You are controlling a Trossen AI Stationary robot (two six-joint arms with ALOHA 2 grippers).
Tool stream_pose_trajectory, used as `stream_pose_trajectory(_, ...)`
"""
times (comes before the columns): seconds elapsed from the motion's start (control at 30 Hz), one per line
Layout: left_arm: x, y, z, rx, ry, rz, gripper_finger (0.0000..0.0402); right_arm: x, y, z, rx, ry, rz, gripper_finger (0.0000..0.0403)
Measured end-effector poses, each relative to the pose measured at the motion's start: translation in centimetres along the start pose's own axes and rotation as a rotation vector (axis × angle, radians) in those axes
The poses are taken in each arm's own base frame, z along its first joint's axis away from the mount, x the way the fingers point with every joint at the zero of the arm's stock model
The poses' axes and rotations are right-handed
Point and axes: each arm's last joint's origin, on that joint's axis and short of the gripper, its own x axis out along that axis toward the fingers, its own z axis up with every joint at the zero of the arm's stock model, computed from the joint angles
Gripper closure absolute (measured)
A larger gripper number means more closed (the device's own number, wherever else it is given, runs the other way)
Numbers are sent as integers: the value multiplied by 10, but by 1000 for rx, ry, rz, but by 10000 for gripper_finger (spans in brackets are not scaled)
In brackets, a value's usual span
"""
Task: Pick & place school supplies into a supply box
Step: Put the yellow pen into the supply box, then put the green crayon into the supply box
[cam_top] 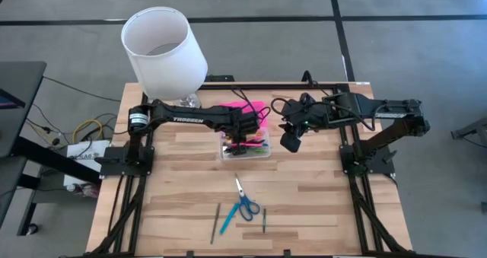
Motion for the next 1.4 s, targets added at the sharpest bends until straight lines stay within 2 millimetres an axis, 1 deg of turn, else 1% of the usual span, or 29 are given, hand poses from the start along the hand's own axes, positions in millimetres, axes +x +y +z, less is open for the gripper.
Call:
stream_pose_trajectory(0.17,0,0,-1,1,6,1,284,-2,5,-2,1,-1,13,294)
stream_pose_trajectory(0.27,-7,1,-4,2,29,0,267,-3,10,-3,19,-1,26,294)
stream_pose_trajectory(0.33,-20,3,-7,-12,27,-4,260,-5,15,-5,28,0,40,294)
stream_pose_trajectory(0.47,-54,6,-11,-42,-33,-22,255,-10,26,-10,14,-2,72,294)
stream_pose_trajectory(0.6,-94,4,-16,-36,-128,-48,254,-7,42,-11,-4,-7,104,294)
stream_pose_trajectory(0.7,-118,0,-23,-25,-187,-53,254,0,56,-11,-2,-9,125,294)
stream_pose_trajectory(0.73,-126,-2,-27,-19,-205,-57,254,5,61,-13,-11,18,118,294)
stream_pose_trajectory(0.8,-138,-4,-39,-17,-238,-58,254,15,72,-16,2,47,115,294)
stream_pose_trajectory(0.9,-149,-9,-63,-33,-274,-72,254,28,87,-21,32,98,101,294)
stream_pose_trajectory(1.03,-156,-16,-105,-69,-353,-99,254,51,110,-30,85,160,77,294)
stream_pose_trajectory(1.2,-153,-19,-158,-147,-441,-113,254,76,136,-42,222,217,38,294)
stream_pose_trajectory(1.27,-153,-18,-173,-183,-482,-128,254,85,146,-48,305,238,15,294)
stream_pose_trajectory(1.33,-152,-18,-188,-211,-487,-137,254,94,154,-54,398,269,1,294)
stream_pose_trajectory(1.4,-153,-17,-197,-226,-508,-142,254,102,164,-60,495,311,-3,294)
